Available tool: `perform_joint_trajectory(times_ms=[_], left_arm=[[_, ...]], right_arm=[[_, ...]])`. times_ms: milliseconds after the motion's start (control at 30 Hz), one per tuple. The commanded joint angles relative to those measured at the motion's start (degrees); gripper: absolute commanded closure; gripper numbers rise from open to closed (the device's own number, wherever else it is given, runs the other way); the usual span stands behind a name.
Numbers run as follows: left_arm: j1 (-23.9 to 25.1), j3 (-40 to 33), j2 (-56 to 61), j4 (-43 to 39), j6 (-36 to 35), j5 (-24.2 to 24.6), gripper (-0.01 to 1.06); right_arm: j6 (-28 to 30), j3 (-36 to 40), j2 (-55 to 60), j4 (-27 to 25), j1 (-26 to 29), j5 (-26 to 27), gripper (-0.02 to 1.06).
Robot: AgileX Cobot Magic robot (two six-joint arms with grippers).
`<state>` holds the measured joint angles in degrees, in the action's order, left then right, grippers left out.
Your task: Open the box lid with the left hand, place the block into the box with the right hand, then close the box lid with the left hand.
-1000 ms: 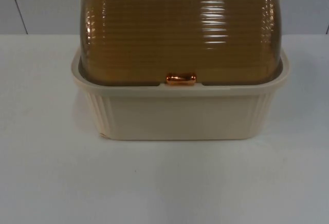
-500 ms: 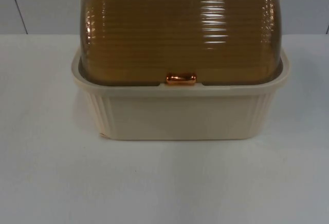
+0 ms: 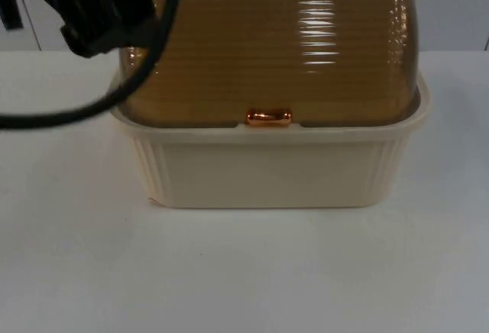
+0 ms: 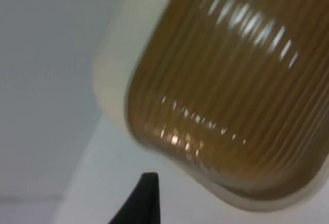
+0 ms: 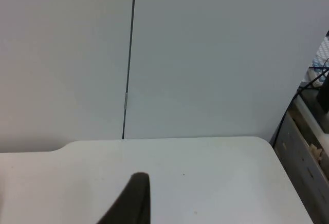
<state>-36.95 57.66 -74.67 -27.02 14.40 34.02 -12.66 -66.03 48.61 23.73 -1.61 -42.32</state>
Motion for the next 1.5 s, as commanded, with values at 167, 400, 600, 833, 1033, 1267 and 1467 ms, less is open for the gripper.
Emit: perform_joint_trajectory(times_ms=[167, 400, 600, 833, 1033, 1267, 1467], left_arm=[[-11.48, 0.29, -7.21, -25.21, 0.14, -0.59, 0.00], [-15.25, 0.29, -15.10, -29.18, -7.67, -1.97, 0.00], [-15.79, 0.29, -18.29, -32.34, -12.45, -4.18, 0.00], [-19.43, -0.61, -19.53, -46.66, -30.54, -4.05, 0.04], [-21.04, -5.09, -19.53, -61.81, -46.12, -2.37, 0.11], [-21.04, -8.93, -20.27, -72.93, -60.04, -1.62, 0.23], [-21.04, -8.93, -21.35, -71.25, -60.04, -2.54, 0.56]], right_arm=[[0.32, -0.22, 0.03, 0.41, -0.24, 0.63, -0.01], [0.32, -0.22, 0.03, 0.18, -0.24, 0.51, -0.01], [0.32, -0.22, 0.03, 0.18, -0.24, 0.02, -0.01], [0.32, -0.22, 0.03, 0.55, -0.24, -0.09, -0.01], [0.32, -0.22, 0.03, 0.55, -0.24, -0.09, -0.01], [0.32, -0.22, 0.03, 0.53, -0.24, 0.13, -0.01], [0.32, -0.22, 0.03, 0.16, -0.24, 0.13, -0.01]])
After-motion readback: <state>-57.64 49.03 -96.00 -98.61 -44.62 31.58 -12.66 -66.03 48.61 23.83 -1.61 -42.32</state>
